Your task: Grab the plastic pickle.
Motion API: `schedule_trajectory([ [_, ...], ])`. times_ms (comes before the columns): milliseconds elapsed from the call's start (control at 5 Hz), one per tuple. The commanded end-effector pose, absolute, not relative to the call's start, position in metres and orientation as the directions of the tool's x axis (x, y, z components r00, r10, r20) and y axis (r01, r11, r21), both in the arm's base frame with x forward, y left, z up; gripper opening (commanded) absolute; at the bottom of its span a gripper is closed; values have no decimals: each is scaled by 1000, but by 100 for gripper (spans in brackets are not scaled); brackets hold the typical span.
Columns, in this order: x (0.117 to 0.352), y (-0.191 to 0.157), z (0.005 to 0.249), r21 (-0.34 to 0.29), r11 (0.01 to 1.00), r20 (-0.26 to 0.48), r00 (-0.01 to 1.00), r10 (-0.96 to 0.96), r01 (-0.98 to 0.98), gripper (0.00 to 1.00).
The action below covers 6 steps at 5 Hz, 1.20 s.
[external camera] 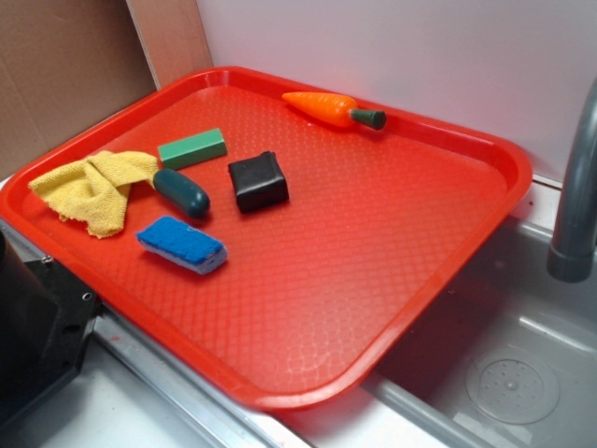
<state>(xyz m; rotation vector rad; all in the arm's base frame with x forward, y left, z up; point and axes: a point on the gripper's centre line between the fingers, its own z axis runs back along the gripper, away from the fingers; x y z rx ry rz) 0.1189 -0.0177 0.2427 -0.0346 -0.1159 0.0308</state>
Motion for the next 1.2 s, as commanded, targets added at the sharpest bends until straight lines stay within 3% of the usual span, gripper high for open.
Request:
schedule_trajectory([
  [0, 119, -18, 243, -36, 999, 115, 993, 33, -29, 100],
  [400, 146, 9, 214, -20, 951, 196, 934, -299, 309, 100],
  [800, 169, 27, 172, 0, 757, 299, 722, -624, 654, 100],
  [1000, 179, 32, 146, 73, 588, 304, 544, -782, 805, 100],
])
